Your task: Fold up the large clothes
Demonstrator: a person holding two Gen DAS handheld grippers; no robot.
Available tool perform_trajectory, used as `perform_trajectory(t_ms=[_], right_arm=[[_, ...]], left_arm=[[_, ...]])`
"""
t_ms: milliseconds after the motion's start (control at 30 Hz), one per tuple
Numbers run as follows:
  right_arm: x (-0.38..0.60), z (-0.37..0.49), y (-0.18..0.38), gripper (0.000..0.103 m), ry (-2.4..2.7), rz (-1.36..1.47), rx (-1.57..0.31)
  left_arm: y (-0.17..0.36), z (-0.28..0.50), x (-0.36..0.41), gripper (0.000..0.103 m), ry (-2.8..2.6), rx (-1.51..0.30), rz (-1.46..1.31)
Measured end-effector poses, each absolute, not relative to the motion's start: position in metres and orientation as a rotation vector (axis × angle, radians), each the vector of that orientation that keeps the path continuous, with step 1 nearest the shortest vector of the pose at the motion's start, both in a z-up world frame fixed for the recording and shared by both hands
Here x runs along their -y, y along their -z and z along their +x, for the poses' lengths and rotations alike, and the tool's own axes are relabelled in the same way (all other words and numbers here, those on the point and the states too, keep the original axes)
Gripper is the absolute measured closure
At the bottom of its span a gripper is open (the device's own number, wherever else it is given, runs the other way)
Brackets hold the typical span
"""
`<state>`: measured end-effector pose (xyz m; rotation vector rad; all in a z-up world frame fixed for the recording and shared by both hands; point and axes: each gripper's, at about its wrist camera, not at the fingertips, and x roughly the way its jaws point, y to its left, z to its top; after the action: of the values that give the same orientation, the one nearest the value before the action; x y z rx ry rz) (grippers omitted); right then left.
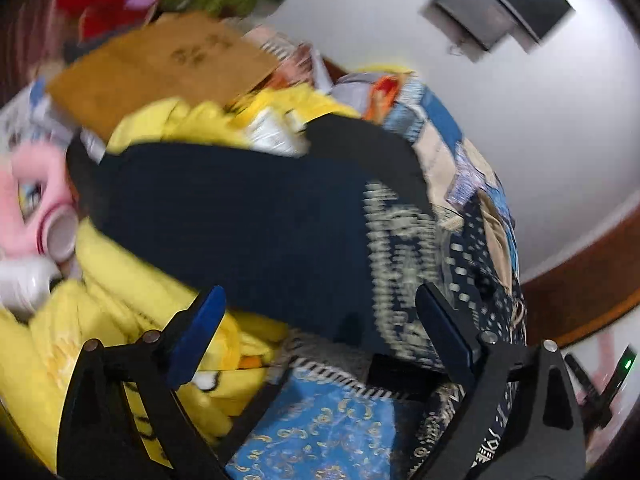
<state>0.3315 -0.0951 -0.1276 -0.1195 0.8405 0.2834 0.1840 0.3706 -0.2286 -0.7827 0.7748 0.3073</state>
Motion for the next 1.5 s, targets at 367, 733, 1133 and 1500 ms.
perform_trajectory(t_ms=[367,733,1133,1500], right_arm=[[0.069,0.340,0.147,0.009,-0.295,-0.197,-0.884],[0.059,0.336,0.149,0.009,-0.282,-0.272,-0.874],[0.085,0.328,0.129,0.009,-0.293,-0.214,-0.830],[0.126,0.318,0.100,0.009,-0.321,-0.081,-0.745]], left_arm=[[0.282,0.182,-0.415,0.021,-0.277,-0.739,-1.031],[0.256,0.209,-0.427,0.088,-0.467,-0.718,-0.799],[0.126,0.222,-0.379,0.098,-0.385,-0.521,-0.617],[0.022,0.292,-0.221,0.098,-0.099,-0.443,-0.366]])
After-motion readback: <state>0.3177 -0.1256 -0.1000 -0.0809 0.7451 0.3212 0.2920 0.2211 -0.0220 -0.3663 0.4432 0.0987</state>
